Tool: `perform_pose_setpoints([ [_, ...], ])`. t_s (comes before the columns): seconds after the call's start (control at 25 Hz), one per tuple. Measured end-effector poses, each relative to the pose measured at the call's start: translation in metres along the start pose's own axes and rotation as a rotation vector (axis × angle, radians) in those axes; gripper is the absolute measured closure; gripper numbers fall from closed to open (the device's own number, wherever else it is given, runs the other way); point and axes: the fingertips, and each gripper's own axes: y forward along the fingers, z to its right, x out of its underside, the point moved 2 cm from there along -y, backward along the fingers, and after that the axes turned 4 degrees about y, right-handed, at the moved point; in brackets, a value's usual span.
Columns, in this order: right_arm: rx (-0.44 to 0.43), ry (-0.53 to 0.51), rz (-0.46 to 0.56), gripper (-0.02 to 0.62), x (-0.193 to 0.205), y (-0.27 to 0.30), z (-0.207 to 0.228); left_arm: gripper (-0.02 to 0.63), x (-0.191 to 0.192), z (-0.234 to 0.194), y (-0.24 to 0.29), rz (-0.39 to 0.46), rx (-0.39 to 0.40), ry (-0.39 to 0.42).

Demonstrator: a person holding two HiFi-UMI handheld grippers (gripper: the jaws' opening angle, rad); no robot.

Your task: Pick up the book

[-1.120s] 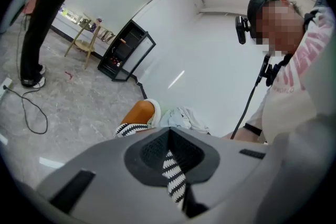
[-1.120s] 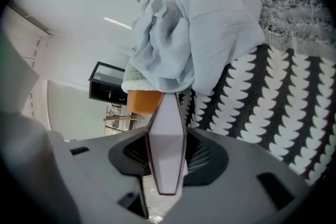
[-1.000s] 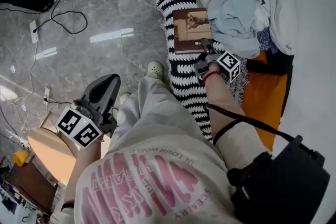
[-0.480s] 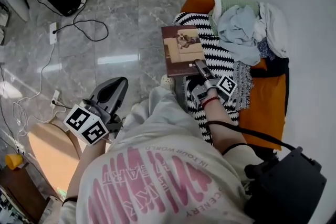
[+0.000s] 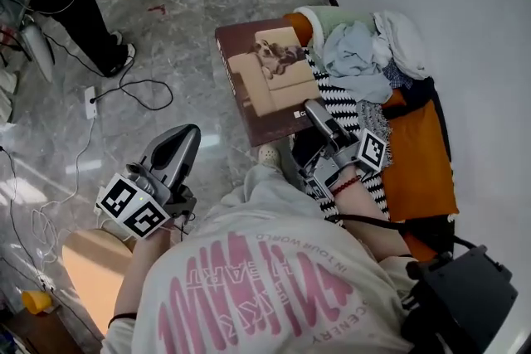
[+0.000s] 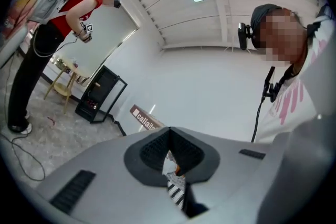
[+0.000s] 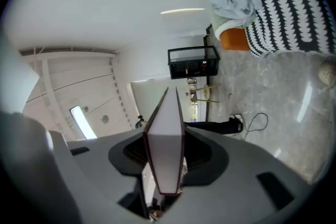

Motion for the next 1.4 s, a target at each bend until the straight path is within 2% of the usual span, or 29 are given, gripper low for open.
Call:
perform_pose_setpoints([
  [0.12, -0.090, -0.052, -0.023, 0.436, 0.013, -0.011, -0.047, 0.598, -0.016, 0.021, 0.007, 0.036, 0.060, 0.062],
  [0.32, -0.225, -0.081, -0.016, 0.434, 0.028, -0.019, -0.096, 0.598, -0.045, 0.045, 0.016, 0.073, 0.147, 0.099],
  [0.48, -0.266, -0.114, -0.025, 0.434, 0.017, -0.031, -0.117, 0.598, -0.046, 0.062, 0.024, 0.046, 0.151, 0.128],
  [0.64, -0.280, -0.153, -0.020, 0.434, 0.004, -0.051, -0.125, 0.598, -0.035, 0.071, 0.023, 0.038, 0.130, 0.090],
  [0.84, -0.294, -0.161, -0.010, 0.434, -0.005, -0.072, -0.124, 0.598, -0.028, 0.084, 0.034, 0.043, 0.131, 0.084],
  [1.0, -0.286, -0.176, -0.020, 0.434, -0.009, -0.077, -0.125, 0.598, -0.023, 0.095, 0.047, 0.020, 0.142, 0.100],
  [1.28, -0.261, -0.179, -0.029, 0.434, -0.009, -0.081, -0.119, 0.598, -0.015, 0.100, 0.055, 0.012, 0.140, 0.064],
  [1.4, -0.264, -0.195, -0.032, 0.434, -0.008, -0.081, -0.121, 0.598, -0.017, 0.100, 0.056, 0.012, 0.139, 0.079],
])
